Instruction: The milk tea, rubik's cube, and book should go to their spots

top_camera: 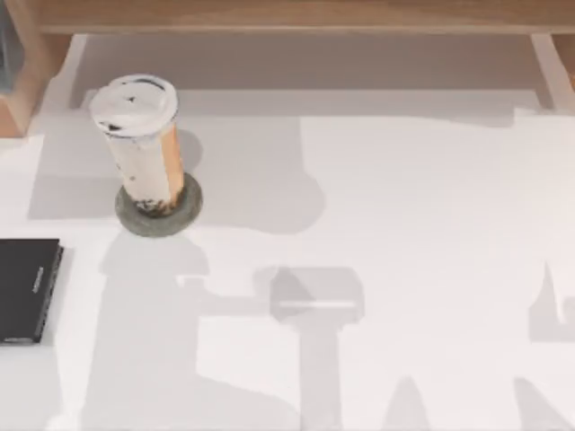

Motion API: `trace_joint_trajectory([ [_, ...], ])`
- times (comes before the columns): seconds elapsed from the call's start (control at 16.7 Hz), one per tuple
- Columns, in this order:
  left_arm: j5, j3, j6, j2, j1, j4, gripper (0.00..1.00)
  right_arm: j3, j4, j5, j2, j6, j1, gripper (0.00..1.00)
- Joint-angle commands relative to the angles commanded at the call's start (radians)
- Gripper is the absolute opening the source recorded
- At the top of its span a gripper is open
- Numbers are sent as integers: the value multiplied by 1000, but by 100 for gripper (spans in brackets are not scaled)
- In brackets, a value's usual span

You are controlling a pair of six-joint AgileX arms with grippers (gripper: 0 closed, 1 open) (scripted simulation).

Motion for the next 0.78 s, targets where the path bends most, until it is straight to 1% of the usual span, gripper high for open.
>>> trace_joint_trajectory([
  [0.24, 22, -288, 454, -130, 15, 23, 0, 0, 0, 0, 0, 0, 0, 100],
  [0.42, 42, -517, 709, -165, 29, 50, 0, 0, 0, 0, 0, 0, 0, 100],
  [0.6, 58, -715, 882, -164, 47, 73, 0, 0, 0, 0, 0, 0, 0, 100],
  [0.78, 70, -847, 976, -146, 59, 97, 0, 0, 0, 0, 0, 0, 0, 100],
])
